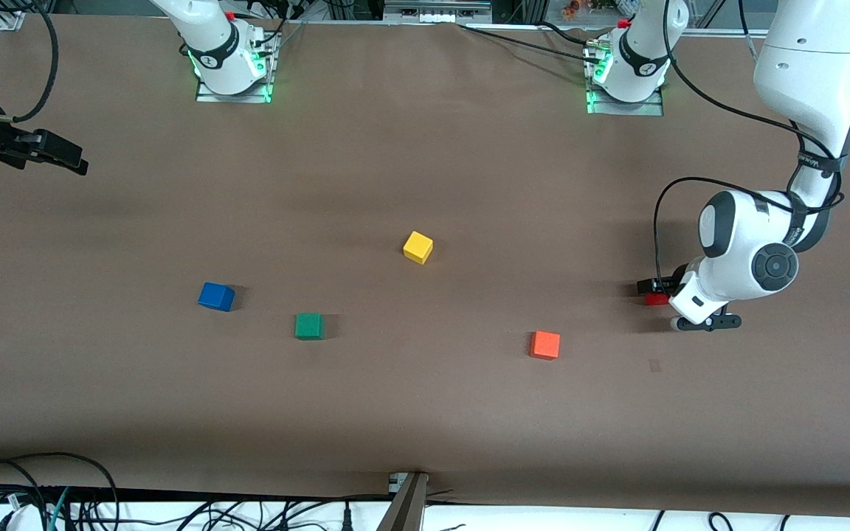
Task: Pass red block to right arm, stack on blue
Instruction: 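Lower the left gripper onto the red cube and close it, then lift the red cube with the left gripper while the right gripper approaches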
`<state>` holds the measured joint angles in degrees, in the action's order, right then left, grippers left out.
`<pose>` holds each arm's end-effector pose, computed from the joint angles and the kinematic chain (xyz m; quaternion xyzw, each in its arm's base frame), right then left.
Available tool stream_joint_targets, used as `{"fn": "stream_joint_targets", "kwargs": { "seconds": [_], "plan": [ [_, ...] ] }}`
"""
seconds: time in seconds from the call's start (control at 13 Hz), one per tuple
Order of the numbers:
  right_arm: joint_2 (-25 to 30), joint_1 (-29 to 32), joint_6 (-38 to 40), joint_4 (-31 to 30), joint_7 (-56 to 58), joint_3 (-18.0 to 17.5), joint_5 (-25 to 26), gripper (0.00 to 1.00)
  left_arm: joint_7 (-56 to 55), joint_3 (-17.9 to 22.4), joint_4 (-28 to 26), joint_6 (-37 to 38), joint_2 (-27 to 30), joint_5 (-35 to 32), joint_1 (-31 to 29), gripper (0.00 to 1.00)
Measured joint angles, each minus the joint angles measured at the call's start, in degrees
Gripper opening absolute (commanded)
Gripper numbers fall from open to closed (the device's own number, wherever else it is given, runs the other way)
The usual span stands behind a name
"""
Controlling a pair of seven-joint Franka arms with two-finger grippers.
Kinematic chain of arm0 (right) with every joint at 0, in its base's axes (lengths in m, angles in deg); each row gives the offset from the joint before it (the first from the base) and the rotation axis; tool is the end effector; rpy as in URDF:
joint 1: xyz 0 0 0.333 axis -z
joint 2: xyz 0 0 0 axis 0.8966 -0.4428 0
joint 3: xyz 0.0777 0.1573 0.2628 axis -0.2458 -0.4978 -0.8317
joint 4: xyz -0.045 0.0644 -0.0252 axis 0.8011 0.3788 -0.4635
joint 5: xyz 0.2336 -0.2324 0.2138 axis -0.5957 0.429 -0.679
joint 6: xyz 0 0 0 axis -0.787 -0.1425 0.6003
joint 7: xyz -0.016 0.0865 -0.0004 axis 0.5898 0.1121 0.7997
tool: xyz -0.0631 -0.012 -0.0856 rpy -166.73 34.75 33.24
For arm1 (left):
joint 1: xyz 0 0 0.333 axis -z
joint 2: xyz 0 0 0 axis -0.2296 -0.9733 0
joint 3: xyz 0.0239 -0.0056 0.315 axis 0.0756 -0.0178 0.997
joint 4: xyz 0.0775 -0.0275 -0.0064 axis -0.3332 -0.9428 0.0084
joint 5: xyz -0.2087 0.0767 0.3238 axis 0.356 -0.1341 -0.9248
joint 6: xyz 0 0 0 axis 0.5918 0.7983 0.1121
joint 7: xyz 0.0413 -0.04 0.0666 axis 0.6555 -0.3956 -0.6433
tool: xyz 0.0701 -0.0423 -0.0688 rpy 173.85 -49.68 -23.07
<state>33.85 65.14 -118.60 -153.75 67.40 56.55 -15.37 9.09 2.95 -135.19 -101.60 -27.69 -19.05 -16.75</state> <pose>0.5441 -0.0138 0.5912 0.9970 -0.0458 -0.0615 0.0043 0.6122 0.0037 0.1914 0.9948 0.0401 -0.0936 0.0080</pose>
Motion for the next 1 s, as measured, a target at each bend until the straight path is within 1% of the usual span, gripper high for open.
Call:
{"fn": "stream_joint_targets", "kwargs": {
  "seconds": [0.08,0.15,0.23,0.46,0.69,0.77,0.85,1.0],
  "plan": [
    [0.00,0.00,0.00,0.00,0.00,0.00,0.00,1.00,0.08,0.04,0.00,-0.07,-0.17,0.00,0.00,0.94],
    [0.00,0.00,0.00,0.00,0.00,0.00,0.00,1.00,0.15,0.07,0.00,-0.08,-0.25,0.00,0.00,0.80],
    [0.00,0.00,0.00,0.00,0.00,0.00,0.00,1.00,0.28,0.08,0.00,-0.08,-0.28,0.00,-0.01,0.52],
    [0.00,0.00,0.00,0.00,0.00,0.00,0.00,1.00,3.82,0.13,0.11,0.13,-0.28,-0.01,-0.01,0.00],
    [0.00,0.00,0.00,0.00,0.00,0.00,0.00,1.00,7.97,0.22,0.97,1.18,-0.13,-0.01,-0.06,0.00],
    [0.00,0.00,0.00,0.00,0.00,0.00,0.00,1.00,10.49,0.21,1.94,2.91,0.13,-0.01,-0.06,0.00],
    [0.00,0.00,0.00,0.00,0.00,0.00,0.00,1.00,12.81,0.18,3.64,5.90,0.46,-0.01,-0.06,0.00],
    [0.00,0.00,0.00,0.00,0.00,0.00,0.00,1.00,15.62,0.04,8.99,13.88,1.26,-0.01,-0.06,0.00]
  ]
}}
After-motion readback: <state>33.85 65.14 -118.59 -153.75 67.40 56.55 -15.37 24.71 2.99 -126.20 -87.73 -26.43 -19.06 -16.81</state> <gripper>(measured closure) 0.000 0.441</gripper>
